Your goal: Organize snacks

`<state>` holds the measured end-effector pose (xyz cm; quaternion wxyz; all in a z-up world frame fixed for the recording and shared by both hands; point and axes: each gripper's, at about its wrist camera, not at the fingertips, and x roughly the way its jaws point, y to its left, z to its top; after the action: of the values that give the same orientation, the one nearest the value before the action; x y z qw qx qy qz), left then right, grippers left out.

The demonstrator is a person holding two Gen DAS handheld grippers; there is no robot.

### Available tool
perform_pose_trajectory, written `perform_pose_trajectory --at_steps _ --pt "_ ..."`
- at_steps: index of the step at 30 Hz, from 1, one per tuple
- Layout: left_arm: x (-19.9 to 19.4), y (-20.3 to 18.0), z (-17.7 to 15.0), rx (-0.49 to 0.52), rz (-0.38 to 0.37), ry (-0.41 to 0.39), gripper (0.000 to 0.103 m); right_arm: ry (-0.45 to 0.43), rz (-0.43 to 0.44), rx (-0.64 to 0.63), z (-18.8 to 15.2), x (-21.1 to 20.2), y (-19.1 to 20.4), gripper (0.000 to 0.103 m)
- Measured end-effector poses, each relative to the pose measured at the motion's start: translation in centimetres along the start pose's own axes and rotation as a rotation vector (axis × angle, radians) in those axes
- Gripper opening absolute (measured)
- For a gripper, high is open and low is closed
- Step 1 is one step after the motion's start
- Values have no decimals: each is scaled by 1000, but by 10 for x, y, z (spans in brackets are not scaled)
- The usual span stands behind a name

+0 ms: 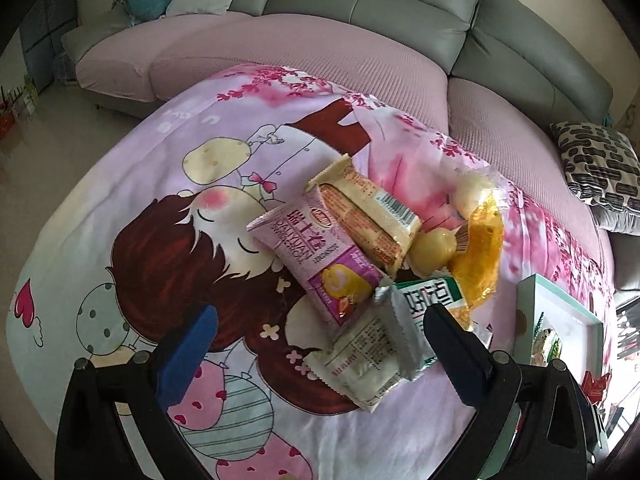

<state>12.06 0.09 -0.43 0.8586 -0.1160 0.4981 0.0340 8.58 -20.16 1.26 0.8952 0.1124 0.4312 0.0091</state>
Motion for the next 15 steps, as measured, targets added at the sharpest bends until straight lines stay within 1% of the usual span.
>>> perform_pose_trajectory --at_steps 4,8,11,15 --pt "7 11 2 -14 41 32 102 15 30 -33 0 8 13 103" --pt "15 17 3 4 85 68 102 18 46 -71 1 14 26 103" --pt "23 21 4 1 78 104 102 28 67 -93 2 20 36 103" --pt "25 29 10 -30 65 113 102 42 75 -123 4 29 47 103"
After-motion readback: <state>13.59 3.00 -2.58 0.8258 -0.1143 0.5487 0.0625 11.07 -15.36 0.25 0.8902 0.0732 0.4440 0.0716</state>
